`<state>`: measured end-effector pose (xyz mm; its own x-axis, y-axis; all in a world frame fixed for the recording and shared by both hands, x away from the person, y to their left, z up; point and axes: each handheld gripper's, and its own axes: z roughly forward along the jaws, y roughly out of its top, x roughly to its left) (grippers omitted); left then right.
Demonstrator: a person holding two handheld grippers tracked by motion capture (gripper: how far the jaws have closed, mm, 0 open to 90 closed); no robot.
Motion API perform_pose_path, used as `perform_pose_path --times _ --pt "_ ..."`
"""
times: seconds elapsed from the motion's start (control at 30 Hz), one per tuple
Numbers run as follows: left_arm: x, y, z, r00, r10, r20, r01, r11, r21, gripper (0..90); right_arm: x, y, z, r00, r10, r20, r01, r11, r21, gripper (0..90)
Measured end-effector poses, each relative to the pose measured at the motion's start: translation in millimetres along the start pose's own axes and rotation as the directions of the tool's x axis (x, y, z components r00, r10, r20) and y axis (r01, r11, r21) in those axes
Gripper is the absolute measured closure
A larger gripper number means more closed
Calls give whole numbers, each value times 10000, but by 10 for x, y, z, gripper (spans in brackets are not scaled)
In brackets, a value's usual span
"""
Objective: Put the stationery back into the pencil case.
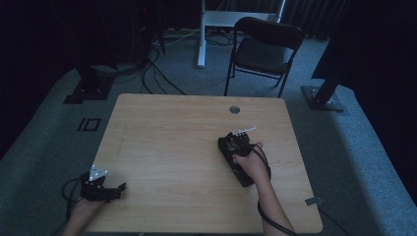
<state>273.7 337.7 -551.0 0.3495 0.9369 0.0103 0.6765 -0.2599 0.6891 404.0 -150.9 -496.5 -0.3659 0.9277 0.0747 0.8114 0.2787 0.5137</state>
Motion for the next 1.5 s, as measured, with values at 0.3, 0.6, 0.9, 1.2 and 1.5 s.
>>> perform_pose_path --times 0.3,0.6,0.9,1.2,1.5 --pt "0 0 0 10000 0 1 0 10000 -2 0 -18 12 -8 9999 124 -97 -123 9999 79 491" --pt "0 0 0 10000 6 -1 -6 10000 -1 0 -47 2 -73 9997 134 -215 -136 9998 -118 487" --pt "0 0 0 10000 2 -2 -2 10000 0 0 -102 -30 -208 9992 182 -360 -206 9975 -678 469" --pt "0 0 0 10000 7 0 -7 10000 0 0 -114 -99 -280 9980 -54 -627 -5 9955 -943 458" --pt "0 0 0 10000 0 0 0 10000 0 0 -127 -138 -417 9961 -168 -867 37 9887 -1497 446"
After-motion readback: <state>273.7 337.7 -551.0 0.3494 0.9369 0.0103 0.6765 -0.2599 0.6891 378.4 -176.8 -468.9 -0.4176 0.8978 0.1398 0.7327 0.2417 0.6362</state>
